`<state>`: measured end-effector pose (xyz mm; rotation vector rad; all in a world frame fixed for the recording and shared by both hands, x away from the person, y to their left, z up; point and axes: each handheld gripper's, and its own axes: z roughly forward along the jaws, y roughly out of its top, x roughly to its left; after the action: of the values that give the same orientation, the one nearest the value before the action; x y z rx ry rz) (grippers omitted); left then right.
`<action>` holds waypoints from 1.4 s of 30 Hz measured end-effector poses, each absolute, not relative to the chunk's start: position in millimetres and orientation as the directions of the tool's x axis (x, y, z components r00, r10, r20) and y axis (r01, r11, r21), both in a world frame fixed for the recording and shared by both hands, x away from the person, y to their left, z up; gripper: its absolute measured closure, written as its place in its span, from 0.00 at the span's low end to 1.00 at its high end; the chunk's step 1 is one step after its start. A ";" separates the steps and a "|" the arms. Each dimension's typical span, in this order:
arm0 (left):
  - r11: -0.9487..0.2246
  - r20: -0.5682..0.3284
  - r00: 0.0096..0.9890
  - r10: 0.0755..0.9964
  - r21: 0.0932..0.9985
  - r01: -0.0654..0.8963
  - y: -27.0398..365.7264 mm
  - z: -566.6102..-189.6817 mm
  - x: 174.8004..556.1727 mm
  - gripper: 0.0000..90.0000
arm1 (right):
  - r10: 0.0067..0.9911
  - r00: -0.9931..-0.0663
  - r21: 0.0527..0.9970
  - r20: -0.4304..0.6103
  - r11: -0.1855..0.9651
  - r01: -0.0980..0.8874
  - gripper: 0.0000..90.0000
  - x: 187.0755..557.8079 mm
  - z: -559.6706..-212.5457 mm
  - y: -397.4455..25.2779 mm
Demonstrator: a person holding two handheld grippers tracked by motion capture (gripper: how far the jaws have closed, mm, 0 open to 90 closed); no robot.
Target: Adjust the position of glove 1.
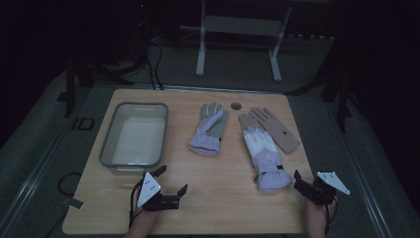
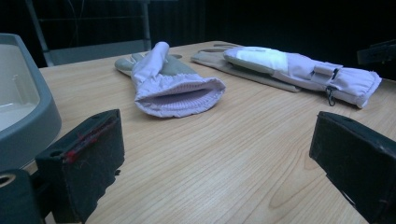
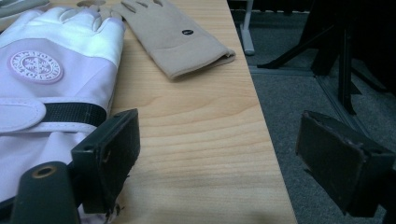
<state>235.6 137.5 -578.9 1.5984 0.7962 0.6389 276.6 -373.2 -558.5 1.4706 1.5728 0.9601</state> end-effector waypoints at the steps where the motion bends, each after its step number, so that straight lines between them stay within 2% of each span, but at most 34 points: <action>1: -0.085 -0.024 0.617 0.786 0.985 0.147 138.1 -579.0 235.3 0.04 | 0.998 -0.050 0.907 -0.032 0.050 0.419 0.15 276.2 -558.5 -374.0; 8: -0.080 -0.027 0.608 0.793 0.986 0.148 138.2 -579.0 234.8 0.03 | 0.999 -0.046 0.885 -0.024 0.043 0.463 0.15 275.6 -556.7 -373.9; 11: -0.078 -0.031 0.605 0.796 0.985 0.153 138.4 -579.0 234.8 0.02 | 0.997 -0.052 0.877 -0.058 0.076 0.475 0.14 275.3 -552.8 -372.3; 14: -0.069 -0.040 0.601 0.798 0.985 0.157 139.1 -579.1 235.1 0.02 | 0.998 -0.070 0.866 -0.004 0.038 0.499 0.13 276.5 -547.3 -373.8; 18: -0.066 -0.044 0.605 0.795 0.985 0.158 139.4 -579.0 235.3 0.02 | 0.997 -0.080 0.862 -0.012 0.051 0.504 0.12 278.8 -536.9 -373.7; 26: -0.063 -0.050 0.605 0.794 0.984 0.165 139.7 -578.9 236.0 0.02 | 0.990 -0.133 0.852 -0.040 0.103 0.513 0.12 287.0 -516.3 -364.8; 30: -0.064 -0.051 0.606 0.794 0.984 0.168 139.8 -578.9 236.2 0.02 | 0.985 -0.171 0.839 0.004 0.090 0.536 0.16 295.9 -501.0 -361.1; 36: -0.066 -0.049 0.607 0.793 0.984 0.166 139.7 -578.9 236.3 0.02 | 0.981 -0.193 0.859 -0.007 0.105 0.501 0.15 307.3 -477.6 -351.2; 42: -0.070 -0.046 0.608 0.793 0.984 0.166 139.6 -578.9 236.2 0.02 | 0.959 -0.275 0.853 0.061 0.093 0.513 0.16 321.2 -460.0 -340.0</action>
<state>236.2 139.6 -578.9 1.5883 0.8221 0.6257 321.2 -340.0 -460.0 1.4420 1.8469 1.0960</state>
